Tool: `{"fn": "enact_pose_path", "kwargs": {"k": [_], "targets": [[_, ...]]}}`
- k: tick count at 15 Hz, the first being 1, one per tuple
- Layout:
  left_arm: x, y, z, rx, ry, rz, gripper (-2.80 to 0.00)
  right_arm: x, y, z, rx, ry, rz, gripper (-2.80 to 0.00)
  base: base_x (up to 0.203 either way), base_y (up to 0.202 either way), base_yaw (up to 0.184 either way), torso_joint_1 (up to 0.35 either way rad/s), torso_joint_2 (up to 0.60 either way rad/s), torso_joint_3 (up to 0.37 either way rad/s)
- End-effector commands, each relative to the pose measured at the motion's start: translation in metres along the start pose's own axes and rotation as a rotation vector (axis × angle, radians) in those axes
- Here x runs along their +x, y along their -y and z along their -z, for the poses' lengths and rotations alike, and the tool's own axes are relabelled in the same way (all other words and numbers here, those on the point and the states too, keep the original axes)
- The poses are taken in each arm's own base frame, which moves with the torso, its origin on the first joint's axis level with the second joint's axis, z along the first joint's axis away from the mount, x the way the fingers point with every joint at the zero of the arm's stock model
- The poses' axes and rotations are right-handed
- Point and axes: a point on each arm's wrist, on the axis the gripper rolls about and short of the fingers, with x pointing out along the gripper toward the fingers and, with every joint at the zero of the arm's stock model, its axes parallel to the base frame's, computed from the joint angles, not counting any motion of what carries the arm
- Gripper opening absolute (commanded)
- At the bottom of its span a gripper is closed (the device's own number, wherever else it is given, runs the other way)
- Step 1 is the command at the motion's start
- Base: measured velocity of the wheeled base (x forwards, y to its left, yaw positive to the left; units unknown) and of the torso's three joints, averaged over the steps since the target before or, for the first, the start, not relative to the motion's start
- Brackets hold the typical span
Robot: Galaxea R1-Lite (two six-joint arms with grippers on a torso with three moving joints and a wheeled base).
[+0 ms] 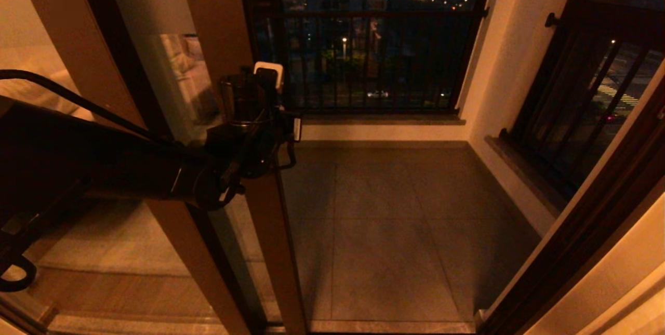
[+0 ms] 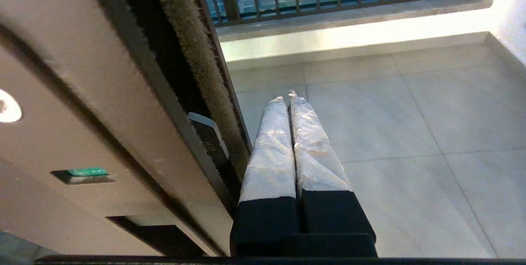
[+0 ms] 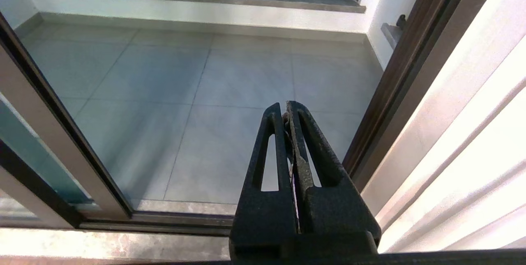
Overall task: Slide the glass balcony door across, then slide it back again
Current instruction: Open the slid door
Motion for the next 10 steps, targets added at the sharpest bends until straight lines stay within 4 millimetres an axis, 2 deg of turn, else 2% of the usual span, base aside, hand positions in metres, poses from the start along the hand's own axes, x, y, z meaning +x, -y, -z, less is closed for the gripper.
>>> {"fn": "enact_pose_path", "kwargs": {"k": [1,10], "targets": [[0.002,-0.004,0.0,-0.001,0.003,-0.012,-2.8,0.0,0.0,0.001,-0.001,-0.003,-0.002,-2.8,0.0,0.0,0.0,0.0,0.0,0.0],[0.007,-0.02,0.009,0.009,-0.025,-0.051,-2.8,0.0,0.0,0.001,-0.001,-0.003,-0.001,-2.8,0.0,0.0,0.0,0.0,0.0,0.0]]}}
